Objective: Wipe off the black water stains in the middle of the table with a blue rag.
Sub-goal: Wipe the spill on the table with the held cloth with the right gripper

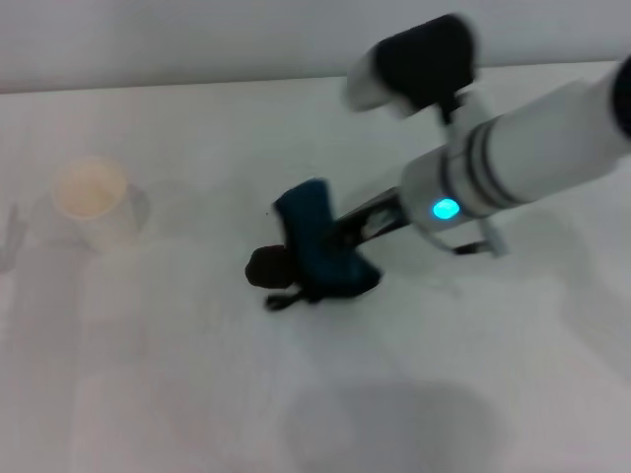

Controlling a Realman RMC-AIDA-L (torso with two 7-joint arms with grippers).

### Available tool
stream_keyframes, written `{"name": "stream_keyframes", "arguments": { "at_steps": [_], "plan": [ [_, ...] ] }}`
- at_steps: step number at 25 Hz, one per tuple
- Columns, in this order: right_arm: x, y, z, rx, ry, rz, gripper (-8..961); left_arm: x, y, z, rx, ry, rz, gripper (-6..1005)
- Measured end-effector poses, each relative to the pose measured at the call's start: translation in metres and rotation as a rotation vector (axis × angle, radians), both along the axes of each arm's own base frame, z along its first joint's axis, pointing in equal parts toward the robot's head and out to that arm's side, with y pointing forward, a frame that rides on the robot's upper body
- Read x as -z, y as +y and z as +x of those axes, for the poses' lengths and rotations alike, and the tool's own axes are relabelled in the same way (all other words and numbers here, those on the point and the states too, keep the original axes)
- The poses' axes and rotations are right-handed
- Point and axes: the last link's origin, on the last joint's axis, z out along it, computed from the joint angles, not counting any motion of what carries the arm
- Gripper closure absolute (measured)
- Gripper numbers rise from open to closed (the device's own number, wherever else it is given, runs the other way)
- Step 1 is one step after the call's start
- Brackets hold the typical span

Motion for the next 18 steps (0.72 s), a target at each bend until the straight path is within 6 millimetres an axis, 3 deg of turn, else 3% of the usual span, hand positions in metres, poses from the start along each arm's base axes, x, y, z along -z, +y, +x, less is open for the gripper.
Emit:
{"name": "stream_keyframes", "arguments": {
  "at_steps": [7,18],
  "plan": [
    [0.034,-0.012,-0.020,-0.206,-0.006,-0.014,861,0.001,0.002,0.001,0.001,-0.002,-0.001,106],
    [0.055,-0.017,-0.004,-0.325,-0.080,-0.035,862,0.004,0.005,0.003,-0.005,-0.011,-0.012,106]
  ]
}}
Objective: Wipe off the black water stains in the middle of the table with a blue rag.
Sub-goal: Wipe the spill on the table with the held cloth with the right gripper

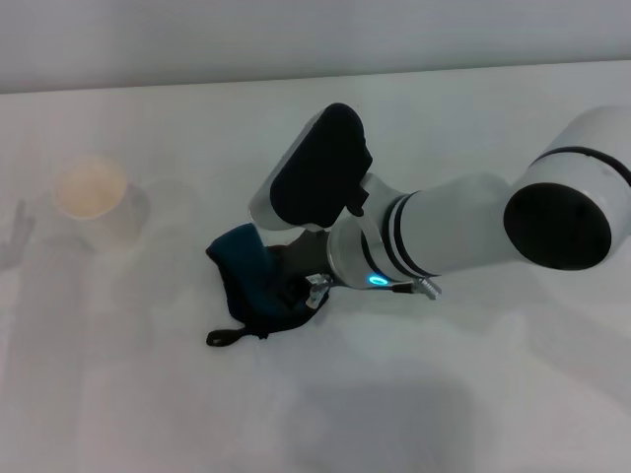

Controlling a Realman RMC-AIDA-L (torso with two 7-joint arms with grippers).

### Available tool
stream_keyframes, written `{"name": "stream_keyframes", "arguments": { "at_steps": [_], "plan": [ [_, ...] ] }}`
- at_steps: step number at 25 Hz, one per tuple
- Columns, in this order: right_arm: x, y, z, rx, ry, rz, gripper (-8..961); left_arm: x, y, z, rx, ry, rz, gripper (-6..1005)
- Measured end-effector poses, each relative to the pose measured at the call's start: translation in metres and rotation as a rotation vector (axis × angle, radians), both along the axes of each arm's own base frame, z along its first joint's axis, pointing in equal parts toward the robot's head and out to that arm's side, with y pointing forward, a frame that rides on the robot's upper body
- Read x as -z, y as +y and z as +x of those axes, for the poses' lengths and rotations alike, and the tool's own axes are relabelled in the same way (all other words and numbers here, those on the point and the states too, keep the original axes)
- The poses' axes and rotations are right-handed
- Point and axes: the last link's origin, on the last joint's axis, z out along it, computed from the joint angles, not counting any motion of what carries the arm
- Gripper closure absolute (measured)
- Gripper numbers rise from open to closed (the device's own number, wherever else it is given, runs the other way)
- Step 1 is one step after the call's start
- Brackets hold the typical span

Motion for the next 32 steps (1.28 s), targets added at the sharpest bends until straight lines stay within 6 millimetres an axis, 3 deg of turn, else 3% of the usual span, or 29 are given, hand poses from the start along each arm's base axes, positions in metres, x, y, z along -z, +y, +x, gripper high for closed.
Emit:
{"name": "stream_keyframes", "arguments": {
  "at_steps": [13,22,26,32],
  "plan": [
    [-0.001,0.023,0.010,-0.011,-0.074,0.034,862,0.002,0.004,0.000,-0.012,-0.001,-0.015,107],
    [-0.031,0.057,0.032,0.067,-0.128,0.148,861,0.004,0.004,0.002,-0.007,-0.033,-0.022,107],
    [-0.028,0.055,0.030,0.062,-0.140,0.128,861,0.004,0.004,0.002,-0.005,-0.037,-0.023,107],
    [-0.002,0.031,0.010,0.024,-0.108,0.015,861,0.004,0.009,0.006,0.009,-0.036,-0.025,107]
  ]
}}
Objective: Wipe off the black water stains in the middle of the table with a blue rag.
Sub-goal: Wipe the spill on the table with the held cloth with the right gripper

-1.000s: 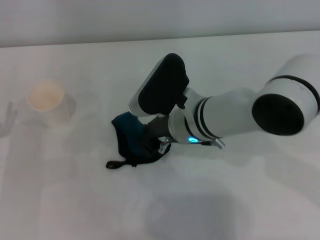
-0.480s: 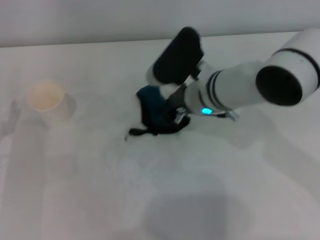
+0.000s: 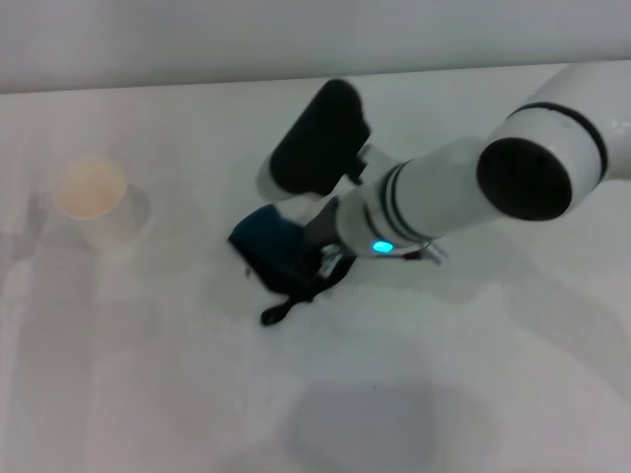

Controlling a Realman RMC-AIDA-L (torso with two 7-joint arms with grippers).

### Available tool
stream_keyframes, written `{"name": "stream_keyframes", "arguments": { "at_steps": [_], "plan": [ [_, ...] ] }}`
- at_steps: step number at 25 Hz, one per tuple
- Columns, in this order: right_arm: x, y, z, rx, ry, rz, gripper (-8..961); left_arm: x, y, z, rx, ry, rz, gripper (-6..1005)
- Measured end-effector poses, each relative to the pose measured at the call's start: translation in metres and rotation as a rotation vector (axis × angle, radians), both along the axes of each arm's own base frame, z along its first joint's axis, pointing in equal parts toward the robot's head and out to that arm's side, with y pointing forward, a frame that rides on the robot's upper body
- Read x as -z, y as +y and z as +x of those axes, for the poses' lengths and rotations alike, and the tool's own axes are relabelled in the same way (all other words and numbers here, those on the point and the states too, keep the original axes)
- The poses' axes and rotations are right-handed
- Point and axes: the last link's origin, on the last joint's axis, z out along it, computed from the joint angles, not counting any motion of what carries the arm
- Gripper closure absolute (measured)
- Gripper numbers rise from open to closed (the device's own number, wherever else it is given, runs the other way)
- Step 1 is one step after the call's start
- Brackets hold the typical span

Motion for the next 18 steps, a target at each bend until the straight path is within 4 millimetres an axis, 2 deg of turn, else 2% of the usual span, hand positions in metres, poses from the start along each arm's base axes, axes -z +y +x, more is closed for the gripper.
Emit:
{"name": "stream_keyframes", "arguments": {
  "at_steps": [11,14,18],
  "plan": [
    [0.022,-0.025,-0.016,-0.046,0.058,-0.108,868,-0.001,0.003,0.002,0.007,-0.003,0.000,107],
    [0.021,-0.021,-0.014,-0.048,0.062,-0.088,869,-0.002,0.005,0.003,0.011,-0.002,0.001,107],
    [0.005,0.004,0.002,0.015,0.041,-0.007,869,-0.002,0.005,0.003,0.011,-0.002,0.001,107]
  ]
}}
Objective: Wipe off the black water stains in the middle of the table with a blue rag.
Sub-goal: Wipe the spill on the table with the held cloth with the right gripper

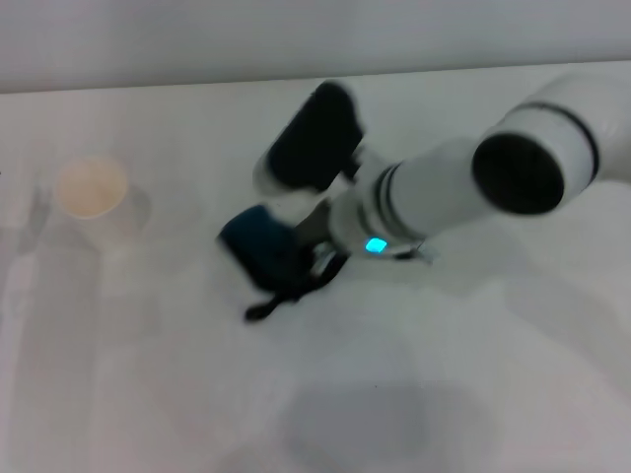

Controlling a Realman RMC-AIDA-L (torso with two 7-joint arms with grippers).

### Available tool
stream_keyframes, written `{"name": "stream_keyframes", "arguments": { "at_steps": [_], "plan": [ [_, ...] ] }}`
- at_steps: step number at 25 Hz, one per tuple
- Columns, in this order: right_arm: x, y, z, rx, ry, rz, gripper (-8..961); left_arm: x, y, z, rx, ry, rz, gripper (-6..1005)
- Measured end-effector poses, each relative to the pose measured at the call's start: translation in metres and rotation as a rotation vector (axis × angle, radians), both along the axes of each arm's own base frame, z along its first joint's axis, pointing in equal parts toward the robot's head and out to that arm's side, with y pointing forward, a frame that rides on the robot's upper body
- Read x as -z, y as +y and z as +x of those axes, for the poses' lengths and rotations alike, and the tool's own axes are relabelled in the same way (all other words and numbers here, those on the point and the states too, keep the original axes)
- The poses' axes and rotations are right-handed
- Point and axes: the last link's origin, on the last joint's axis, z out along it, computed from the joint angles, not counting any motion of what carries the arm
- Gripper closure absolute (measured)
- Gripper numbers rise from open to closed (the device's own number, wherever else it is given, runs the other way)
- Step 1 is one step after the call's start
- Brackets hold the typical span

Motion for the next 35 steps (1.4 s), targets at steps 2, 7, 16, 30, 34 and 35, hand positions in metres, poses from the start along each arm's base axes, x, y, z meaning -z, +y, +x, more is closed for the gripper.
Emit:
{"name": "stream_keyframes", "arguments": {
  "at_steps": [2,7,16,30,34,35],
  "plan": [
    [-0.011,0.012,0.011,0.025,-0.025,0.041,869,0.000,0.000,0.000,0.000,0.001,0.000,107],
    [-0.040,0.032,0.036,0.066,-0.116,0.128,870,-0.001,0.000,0.000,0.004,0.001,0.004,107],
    [-0.027,0.017,0.012,0.015,-0.082,0.063,858,-0.002,0.000,0.000,0.005,0.001,0.007,107],
    [-0.031,0.007,0.014,0.118,0.026,0.055,838,-0.002,0.001,0.000,0.005,0.001,0.005,107],
    [-0.060,0.011,0.045,0.191,-0.003,0.146,833,-0.003,0.000,0.000,0.006,0.004,0.008,106],
    [-0.068,0.010,0.050,0.206,-0.005,0.166,832,-0.003,0.000,-0.001,0.005,0.005,0.008,106]
  ]
}}
